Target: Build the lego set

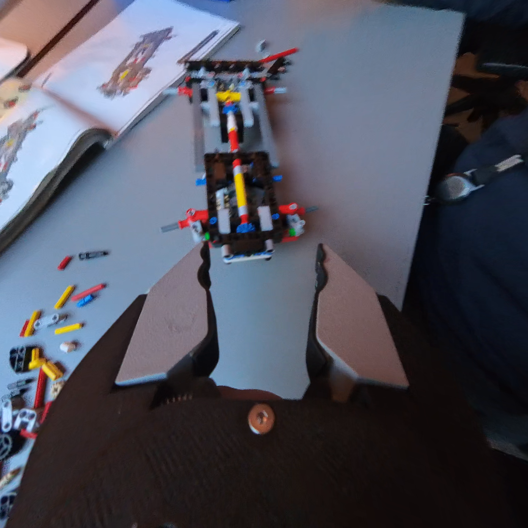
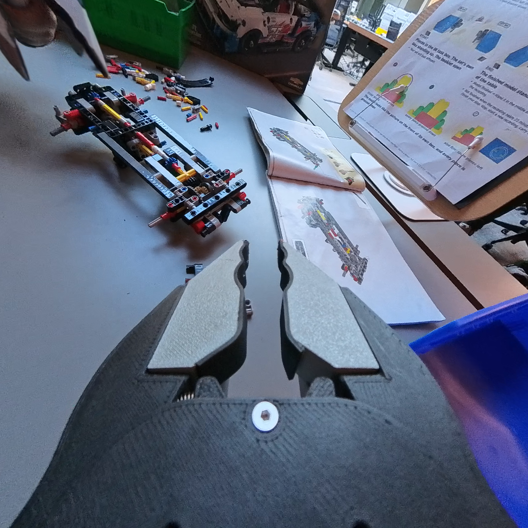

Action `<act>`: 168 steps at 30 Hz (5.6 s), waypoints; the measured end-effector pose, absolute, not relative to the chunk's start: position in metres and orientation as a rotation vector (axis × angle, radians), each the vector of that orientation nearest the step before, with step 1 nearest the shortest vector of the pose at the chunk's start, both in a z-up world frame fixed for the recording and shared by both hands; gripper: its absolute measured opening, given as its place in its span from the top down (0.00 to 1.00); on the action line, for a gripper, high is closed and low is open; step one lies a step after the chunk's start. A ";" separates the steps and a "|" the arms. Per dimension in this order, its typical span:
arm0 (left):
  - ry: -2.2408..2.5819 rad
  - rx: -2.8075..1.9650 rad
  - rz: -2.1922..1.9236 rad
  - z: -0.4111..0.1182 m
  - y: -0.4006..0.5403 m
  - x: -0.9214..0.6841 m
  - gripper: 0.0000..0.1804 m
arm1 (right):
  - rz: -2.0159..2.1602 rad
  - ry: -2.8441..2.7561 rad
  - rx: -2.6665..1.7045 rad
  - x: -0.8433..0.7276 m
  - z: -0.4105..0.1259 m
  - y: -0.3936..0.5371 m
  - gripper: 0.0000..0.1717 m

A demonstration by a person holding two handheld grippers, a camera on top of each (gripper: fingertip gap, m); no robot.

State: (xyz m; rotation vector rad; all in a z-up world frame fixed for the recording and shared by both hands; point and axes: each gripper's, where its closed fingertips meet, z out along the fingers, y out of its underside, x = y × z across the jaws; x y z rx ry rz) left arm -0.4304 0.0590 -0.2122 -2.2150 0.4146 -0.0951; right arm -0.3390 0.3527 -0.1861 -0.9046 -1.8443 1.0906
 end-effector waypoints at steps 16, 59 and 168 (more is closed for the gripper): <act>0.559 -2.173 -0.311 -0.231 0.054 -0.415 0.55 | 1.070 -1.728 -1.001 -0.350 -0.199 0.381 0.92; 0.016 -2.291 0.105 -0.168 0.265 -0.532 0.69 | 0.987 -1.523 -1.176 -0.355 -0.184 0.414 0.77; 0.537 -2.477 -0.200 -0.229 0.418 -0.488 1.00 | 0.850 -1.572 -1.342 -0.376 -0.215 0.417 0.81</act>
